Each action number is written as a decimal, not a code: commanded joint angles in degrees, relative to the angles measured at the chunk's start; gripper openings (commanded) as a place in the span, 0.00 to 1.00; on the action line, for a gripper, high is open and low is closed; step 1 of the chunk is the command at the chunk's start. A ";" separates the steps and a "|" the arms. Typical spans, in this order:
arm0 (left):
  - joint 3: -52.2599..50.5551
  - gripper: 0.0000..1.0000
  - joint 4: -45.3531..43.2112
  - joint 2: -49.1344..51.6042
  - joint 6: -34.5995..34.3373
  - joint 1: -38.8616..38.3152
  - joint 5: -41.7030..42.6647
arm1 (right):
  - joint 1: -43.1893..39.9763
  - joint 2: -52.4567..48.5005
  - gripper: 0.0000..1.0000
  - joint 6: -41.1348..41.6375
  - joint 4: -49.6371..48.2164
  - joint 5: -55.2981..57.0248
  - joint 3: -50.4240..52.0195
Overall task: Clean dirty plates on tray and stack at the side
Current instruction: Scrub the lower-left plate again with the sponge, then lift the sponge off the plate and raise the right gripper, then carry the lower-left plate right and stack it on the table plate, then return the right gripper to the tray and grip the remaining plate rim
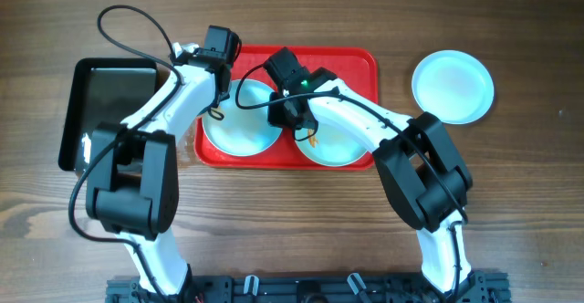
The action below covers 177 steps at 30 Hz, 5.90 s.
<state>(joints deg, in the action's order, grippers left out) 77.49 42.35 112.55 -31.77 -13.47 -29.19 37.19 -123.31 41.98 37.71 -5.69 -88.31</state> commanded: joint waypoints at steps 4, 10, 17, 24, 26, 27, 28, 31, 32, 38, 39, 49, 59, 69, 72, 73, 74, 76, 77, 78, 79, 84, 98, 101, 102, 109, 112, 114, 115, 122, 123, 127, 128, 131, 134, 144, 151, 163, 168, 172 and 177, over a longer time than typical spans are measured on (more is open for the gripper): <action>1.60 0.04 0.44 -10.95 3.26 0.20 30.64 | -0.42 -0.02 0.04 0.07 0.35 2.29 0.94; -4.24 0.04 1.75 -6.47 2.99 -0.68 36.24 | -0.42 -0.02 0.04 0.09 0.50 2.29 0.94; -9.27 0.04 -3.32 -2.56 2.99 -1.22 44.70 | -0.42 -0.02 0.04 0.07 0.52 2.27 0.96; -10.10 0.04 -9.46 -1.70 7.10 -2.08 46.45 | -0.42 -0.02 0.04 0.07 0.52 2.29 0.94; -10.12 0.04 -9.84 -0.79 9.09 -2.08 43.04 | -0.42 -0.02 0.04 0.04 0.52 2.29 0.96; -10.10 0.04 -9.86 0.11 9.11 -2.08 39.28 | -0.42 -0.02 0.04 0.04 0.55 2.29 0.96; -10.12 0.04 -9.92 1.40 9.11 -2.05 34.80 | -0.42 -0.02 0.04 0.02 0.57 2.27 0.94; -10.10 0.04 -9.84 5.33 12.44 -2.01 31.01 | -0.42 -0.02 0.04 0.02 0.70 2.29 0.96; -10.10 0.04 -8.85 5.66 12.94 -2.01 26.08 | -0.42 -0.02 0.04 0.02 0.70 2.29 0.96; -10.08 0.04 0.13 5.31 11.34 -2.01 2.47 | -0.42 -0.02 0.04 0.00 0.66 2.29 0.94; -10.05 0.04 1.05 5.31 11.30 -2.01 2.54 | -0.42 -0.02 0.04 0.00 0.63 2.29 0.96; -3.17 0.04 10.01 -7.67 1.25 -2.08 3.78 | -0.42 -0.02 0.04 0.00 0.66 2.34 0.96; -4.70 0.04 14.75 -20.57 1.29 -2.08 20.46 | -1.16 1.38 0.04 -9.55 -0.26 1.90 -5.79; -5.73 0.04 15.39 -20.57 1.31 -2.08 20.65 | -2.36 4.50 0.04 -27.04 10.56 38.34 -16.90; -5.95 0.04 15.37 -20.57 1.51 -2.08 20.63 | -1.07 4.68 0.04 -27.41 10.80 49.20 -16.90; -6.14 0.04 15.30 -20.57 1.49 -2.08 20.63 | -0.20 4.70 0.04 -27.39 10.73 52.96 -16.90; -6.25 0.04 15.17 -20.57 1.46 -2.08 20.65 | 0.61 4.70 0.04 -27.41 10.60 56.08 -16.90; -6.25 0.04 15.10 -20.55 1.46 -2.08 20.65 | 3.15 4.70 0.04 -27.54 9.62 66.12 -16.90; -6.25 0.04 15.12 -20.55 1.46 -2.08 20.65 | 4.37 4.70 0.04 -28.92 8.87 69.90 -16.90; -6.25 0.04 15.10 -20.55 1.46 -2.08 20.68 | 5.40 4.70 0.04 -30.45 8.20 71.97 -16.90; -6.25 0.04 15.10 -20.55 1.46 -2.08 20.65 | 6.47 4.70 0.04 -31.54 7.65 74.07 -16.90; -6.25 0.04 15.12 -20.52 1.46 -2.08 20.68 | 7.87 4.70 0.04 -38.62 4.00 84.11 -16.90; -6.25 0.04 14.95 -20.52 1.46 -2.08 20.83 | 3.61 6.91 0.04 -17.88 12.33 55.98 -16.87; -6.25 0.04 14.93 -20.52 1.46 -2.08 20.83 | -2.75 13.00 0.04 -12.31 12.31 32.24 -16.87; -6.25 0.04 14.91 -20.52 1.46 -2.08 20.83 | -4.66 14.43 0.04 -16.17 10.88 23.02 -16.85; -6.25 0.04 14.95 -20.52 1.46 -2.08 20.83 | -14.86 14.78 0.04 -20.22 18.47 6.73 -15.17; -6.25 0.04 14.12 -20.52 1.44 -2.08 20.87 | -15.89 14.95 0.04 -30.14 18.78 2.51 -13.66; -6.25 0.04 14.69 -20.52 1.49 -2.08 20.85 | -18.12 15.04 0.04 -20.79 20.90 9.05 -13.66; -6.27 0.04 14.86 -20.52 1.49 -2.08 20.87 | -20.15 15.13 0.04 -20.26 21.22 8.52 -13.66; -6.25 0.04 14.01 -20.50 1.46 -2.08 20.85 | -49.27 15.74 0.04 -21.64 30.32 -3.15 -13.31; -6.27 0.04 13.86 -20.50 1.46 -2.08 20.85 | -53.31 15.74 0.04 -21.64 30.16 -3.13 -12.28; -6.34 0.04 13.84 -20.50 1.46 -2.08 21.73 | -62.84 15.74 0.04 -22.25 23.04 -2.95 -3.41; -6.36 0.04 13.77 -20.50 1.46 -2.08 21.75 | -63.91 15.74 0.04 -22.27 20.37 -2.95 -0.87; -6.36 0.04 13.62 -20.50 1.46 -2.08 21.75 | -64.04 15.72 0.11 -22.51 12.68 -3.63 4.50; -6.36 0.04 13.60 -20.50 1.46 -2.08 21.75 | -62.75 15.72 0.18 -24.46 11.19 -6.01 4.98; -6.36 0.04 13.42 -20.50 1.46 -2.08 21.73 | -49.40 15.74 0.72 -36.15 17.11 -34.34 4.98; -6.36 0.04 13.73 -20.50 1.49 -2.08 21.75 | -24.44 15.69 0.43 -24.48 14.95 3.76 12.35; -6.36 0.04 14.08 -20.50 1.49 -2.08 21.75 | -22.73 12.46 0.35 -22.47 12.46 -2.29 13.07; -6.36 0.04 14.05 -20.50 1.49 -2.08 21.73 | -22.73 11.17 0.33 -22.53 12.24 -1.60 13.07; -6.36 0.04 14.10 -20.50 1.51 -2.08 21.73 | -22.73 11.17 0.32 -23.98 12.68 -0.26 13.07; -6.36 0.04 14.25 -20.50 1.51 -2.08 21.73 | -23.02 12.09 0.26 -27.06 13.81 -0.42 9.66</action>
<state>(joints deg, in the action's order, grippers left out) 71.50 56.38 91.83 -29.52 -15.31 -7.57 14.48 -110.69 17.65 50.96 -6.37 -75.72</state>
